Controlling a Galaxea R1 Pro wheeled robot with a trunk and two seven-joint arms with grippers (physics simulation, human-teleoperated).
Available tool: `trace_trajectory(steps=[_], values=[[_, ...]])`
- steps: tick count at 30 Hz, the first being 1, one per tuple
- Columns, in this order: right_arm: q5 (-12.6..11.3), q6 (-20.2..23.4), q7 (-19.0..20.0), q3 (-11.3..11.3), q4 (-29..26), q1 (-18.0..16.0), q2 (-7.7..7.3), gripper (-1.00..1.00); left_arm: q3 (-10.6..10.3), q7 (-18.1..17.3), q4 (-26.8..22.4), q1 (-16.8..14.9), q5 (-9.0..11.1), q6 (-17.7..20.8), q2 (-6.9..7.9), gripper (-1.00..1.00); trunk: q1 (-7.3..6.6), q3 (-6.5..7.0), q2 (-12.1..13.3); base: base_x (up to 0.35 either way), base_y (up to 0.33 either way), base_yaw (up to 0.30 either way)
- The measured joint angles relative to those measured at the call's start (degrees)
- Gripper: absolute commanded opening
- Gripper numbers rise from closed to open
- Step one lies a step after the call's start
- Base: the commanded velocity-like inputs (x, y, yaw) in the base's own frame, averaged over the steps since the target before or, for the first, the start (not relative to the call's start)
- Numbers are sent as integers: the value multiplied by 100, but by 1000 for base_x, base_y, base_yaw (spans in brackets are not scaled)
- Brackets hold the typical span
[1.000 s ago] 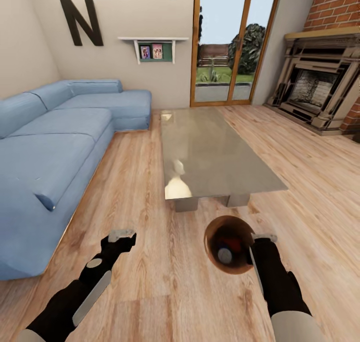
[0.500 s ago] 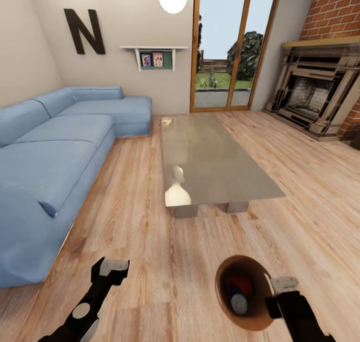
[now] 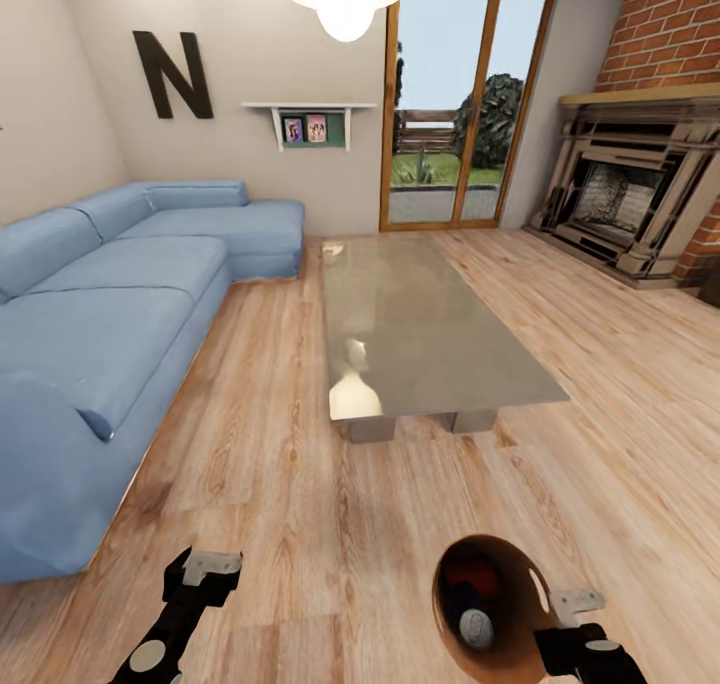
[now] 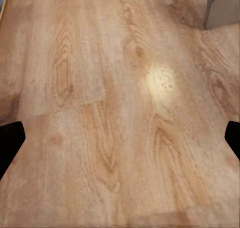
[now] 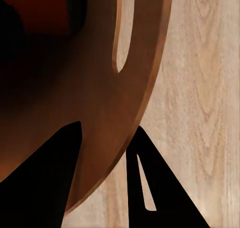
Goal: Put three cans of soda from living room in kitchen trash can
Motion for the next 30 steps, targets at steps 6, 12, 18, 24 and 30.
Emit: trace_trajectory(steps=[6,12,18,24,30], values=[[72,-1439,-51,-617,1223,-7,53,-100,5,50,214,8,-11,29,-29,100,0,4,0,193,-176,0],[61,-1755,-39,-659,1681,-8,92,-100,5,74,233,7,-12,37,-35,100,0,5,0,270,-194,0],[82,-1822,-28,-655,1865,-11,101,-100,5,95,235,8,-11,38,-48,100,0,5,0,273,-208,0],[79,-1832,-32,-662,1893,-13,102,-100,5,103,236,8,-15,38,-52,100,0,5,0,149,-269,0],[-36,-1837,-30,-690,1898,-12,101,-100,5,124,236,8,-15,36,-53,100,0,5,0,18,-314,0]])
